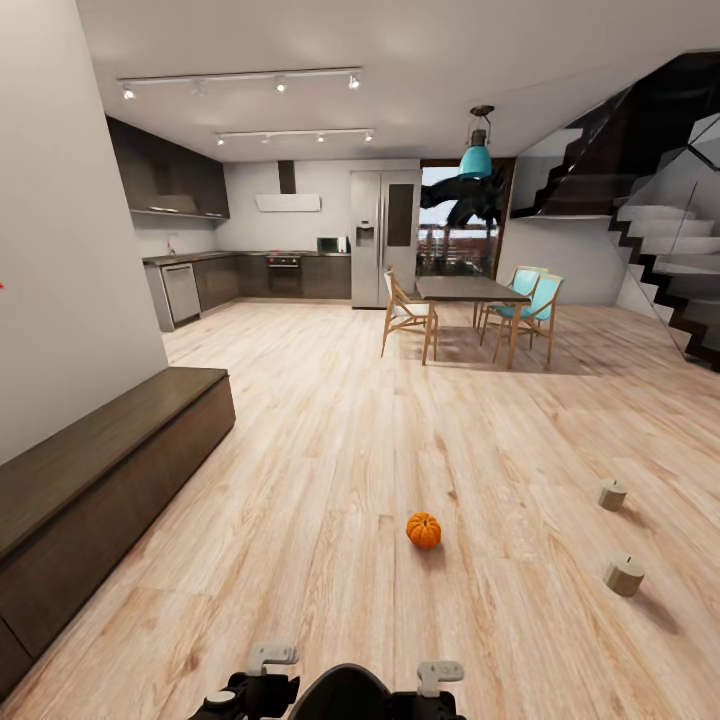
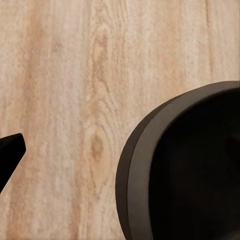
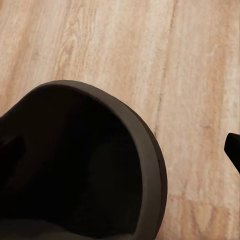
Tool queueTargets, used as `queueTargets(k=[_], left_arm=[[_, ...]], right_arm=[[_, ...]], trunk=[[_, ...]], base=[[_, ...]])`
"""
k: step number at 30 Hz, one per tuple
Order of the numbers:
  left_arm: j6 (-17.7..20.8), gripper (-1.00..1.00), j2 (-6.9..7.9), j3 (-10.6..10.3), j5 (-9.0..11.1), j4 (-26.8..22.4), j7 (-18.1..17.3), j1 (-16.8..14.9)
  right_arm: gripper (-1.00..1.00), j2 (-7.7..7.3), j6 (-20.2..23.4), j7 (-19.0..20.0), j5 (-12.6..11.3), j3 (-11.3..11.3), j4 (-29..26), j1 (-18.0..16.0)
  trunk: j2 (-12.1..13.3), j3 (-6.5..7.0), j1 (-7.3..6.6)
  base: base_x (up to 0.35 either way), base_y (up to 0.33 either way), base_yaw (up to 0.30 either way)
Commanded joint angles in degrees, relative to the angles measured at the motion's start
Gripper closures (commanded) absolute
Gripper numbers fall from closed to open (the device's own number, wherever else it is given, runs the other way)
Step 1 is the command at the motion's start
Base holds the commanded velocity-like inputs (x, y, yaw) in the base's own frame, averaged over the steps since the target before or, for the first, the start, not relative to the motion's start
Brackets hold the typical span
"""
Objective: Place each of the two pumpkins and all three candles from the living room inside a cabinet in the living room (use any cabinet), then make sure every cabinet is closed, and position the cauldron so it is next to a table in the living room.
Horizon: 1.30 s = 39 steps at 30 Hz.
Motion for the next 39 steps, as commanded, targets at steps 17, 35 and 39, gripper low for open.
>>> queueTargets(k=[17,35,39], left_arm=[[0.12,-1.00,0.01,-0.14,-0.07,-0.07,-0.08,0.00],[0.11,-1.00,0.01,-0.22,-0.16,-0.07,-0.08,0.00],[0.11,-1.00,0.01,-0.23,-0.16,-0.06,-0.08,0.00]], right_arm=[[-1.00,0.00,0.23,0.06,-0.60,0.08,-0.08,0.00],[-1.00,0.00,0.26,0.06,-0.60,0.07,-0.02,0.00],[-1.00,0.00,0.27,0.06,-0.60,0.08,-0.01,0.00]], trunk=[[-0.02,-0.06,-0.01],[-0.02,-0.06,-0.01],[-0.02,-0.06,-0.01]], base=[[-0.037,0.000,0.000],[-0.115,0.000,0.000],[-0.075,0.000,0.000]])
